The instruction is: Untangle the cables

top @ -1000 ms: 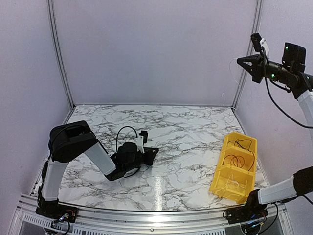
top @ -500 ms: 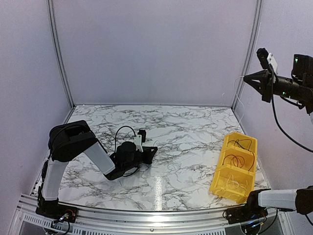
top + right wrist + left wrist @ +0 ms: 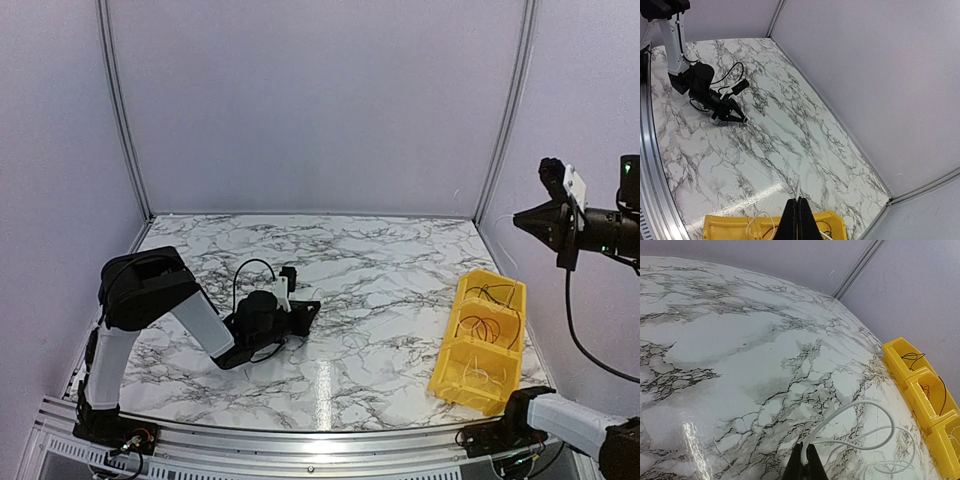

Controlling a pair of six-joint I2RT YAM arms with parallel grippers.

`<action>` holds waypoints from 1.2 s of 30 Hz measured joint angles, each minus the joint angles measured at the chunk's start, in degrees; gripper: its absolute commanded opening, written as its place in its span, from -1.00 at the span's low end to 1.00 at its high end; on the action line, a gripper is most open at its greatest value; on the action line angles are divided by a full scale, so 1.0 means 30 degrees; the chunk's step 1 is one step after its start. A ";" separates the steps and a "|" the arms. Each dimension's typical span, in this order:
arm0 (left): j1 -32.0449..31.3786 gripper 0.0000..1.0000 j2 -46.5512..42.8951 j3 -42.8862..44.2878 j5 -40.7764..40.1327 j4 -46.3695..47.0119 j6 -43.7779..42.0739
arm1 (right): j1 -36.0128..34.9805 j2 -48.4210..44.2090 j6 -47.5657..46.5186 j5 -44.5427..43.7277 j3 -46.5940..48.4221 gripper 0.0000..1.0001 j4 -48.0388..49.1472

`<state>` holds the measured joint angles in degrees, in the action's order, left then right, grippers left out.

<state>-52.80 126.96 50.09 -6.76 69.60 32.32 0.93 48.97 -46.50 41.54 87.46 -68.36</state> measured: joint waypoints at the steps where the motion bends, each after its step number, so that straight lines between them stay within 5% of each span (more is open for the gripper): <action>1: 0.0000 -1.00 0.0000 -0.0007 -0.0007 0.0000 0.0044 | 0.0000 -0.0153 -0.0342 -0.0124 -0.0153 -1.00 -0.0517; 16: 0.0000 -1.00 0.0000 -0.0007 -0.0044 0.0015 0.0765 | 0.0000 -0.3184 -0.3410 -0.5428 -0.4568 -1.00 -0.3133; 36: 0.0270 -0.99 0.0058 -0.0146 0.0102 0.0641 0.1129 | 0.0000 0.0306 -0.6630 -0.6105 -1.2378 -1.00 -0.3177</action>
<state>-51.99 127.13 49.65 -6.46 71.53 35.70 0.93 49.89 -66.39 23.22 50.33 -77.89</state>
